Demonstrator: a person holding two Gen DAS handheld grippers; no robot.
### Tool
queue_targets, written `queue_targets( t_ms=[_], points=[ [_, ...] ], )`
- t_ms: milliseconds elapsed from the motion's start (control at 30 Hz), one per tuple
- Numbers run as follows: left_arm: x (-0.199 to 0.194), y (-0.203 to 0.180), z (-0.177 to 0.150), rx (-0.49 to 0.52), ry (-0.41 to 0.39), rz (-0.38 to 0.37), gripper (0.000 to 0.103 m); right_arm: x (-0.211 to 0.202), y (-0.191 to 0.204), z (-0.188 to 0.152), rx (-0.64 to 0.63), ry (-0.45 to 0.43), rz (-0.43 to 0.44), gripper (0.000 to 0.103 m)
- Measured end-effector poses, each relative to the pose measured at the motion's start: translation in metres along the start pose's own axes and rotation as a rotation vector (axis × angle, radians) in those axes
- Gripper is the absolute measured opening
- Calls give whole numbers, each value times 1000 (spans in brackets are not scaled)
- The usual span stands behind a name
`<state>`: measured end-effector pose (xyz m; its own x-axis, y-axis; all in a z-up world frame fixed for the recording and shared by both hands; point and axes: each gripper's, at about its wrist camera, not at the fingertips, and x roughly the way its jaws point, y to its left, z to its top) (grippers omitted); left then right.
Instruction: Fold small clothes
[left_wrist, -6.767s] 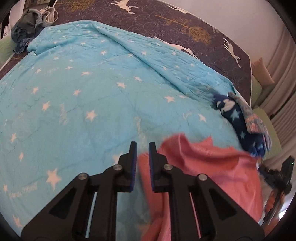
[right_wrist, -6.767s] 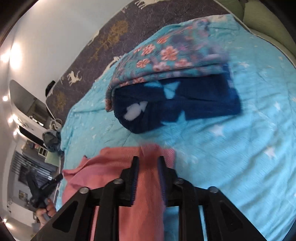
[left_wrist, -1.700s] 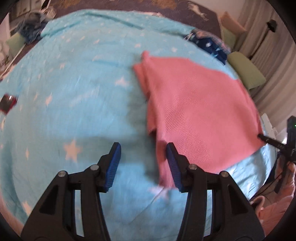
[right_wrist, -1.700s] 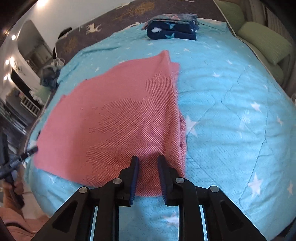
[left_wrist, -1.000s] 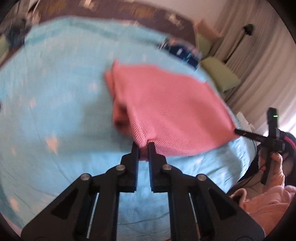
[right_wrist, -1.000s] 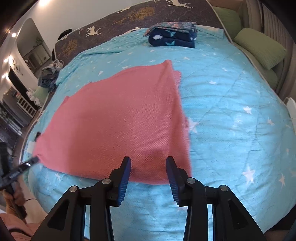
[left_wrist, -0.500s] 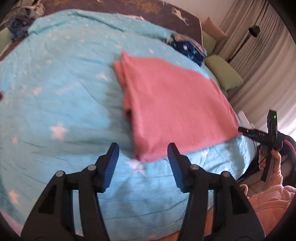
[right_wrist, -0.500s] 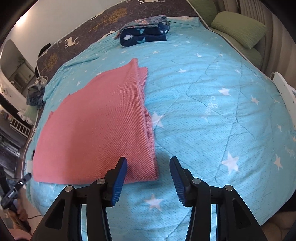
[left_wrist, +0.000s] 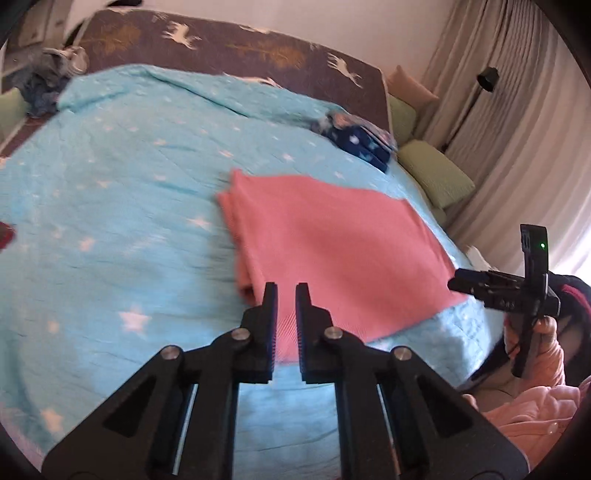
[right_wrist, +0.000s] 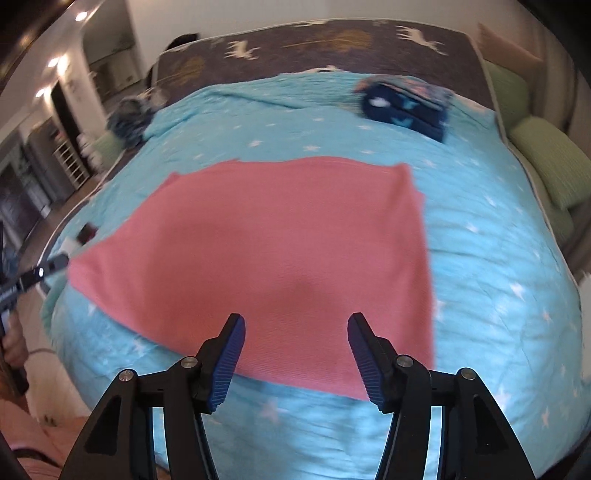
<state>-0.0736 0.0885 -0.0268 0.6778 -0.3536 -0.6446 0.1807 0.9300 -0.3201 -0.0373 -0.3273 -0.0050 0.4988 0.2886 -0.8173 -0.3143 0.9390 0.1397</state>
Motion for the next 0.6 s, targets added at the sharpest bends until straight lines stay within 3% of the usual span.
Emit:
queue_targets(
  t_ms=[167, 267, 333, 467, 600],
  points=[
    [-3, 38, -9, -80, 25, 129, 11, 19, 57, 10, -162, 34, 124, 59],
    [-1, 53, -17, -135, 39, 140, 12, 34, 107, 14, -319, 51, 169, 60],
    [1, 59, -22, -150, 48, 159, 19, 44, 138, 12, -422, 59, 186, 60],
    [-3, 65, -29, -165, 36, 178, 35, 66, 202, -1, -645, 50, 148, 61],
    [-8, 73, -32, -178, 15, 176, 46, 82, 239, -13, -766, 10, 63, 61]
  ],
)
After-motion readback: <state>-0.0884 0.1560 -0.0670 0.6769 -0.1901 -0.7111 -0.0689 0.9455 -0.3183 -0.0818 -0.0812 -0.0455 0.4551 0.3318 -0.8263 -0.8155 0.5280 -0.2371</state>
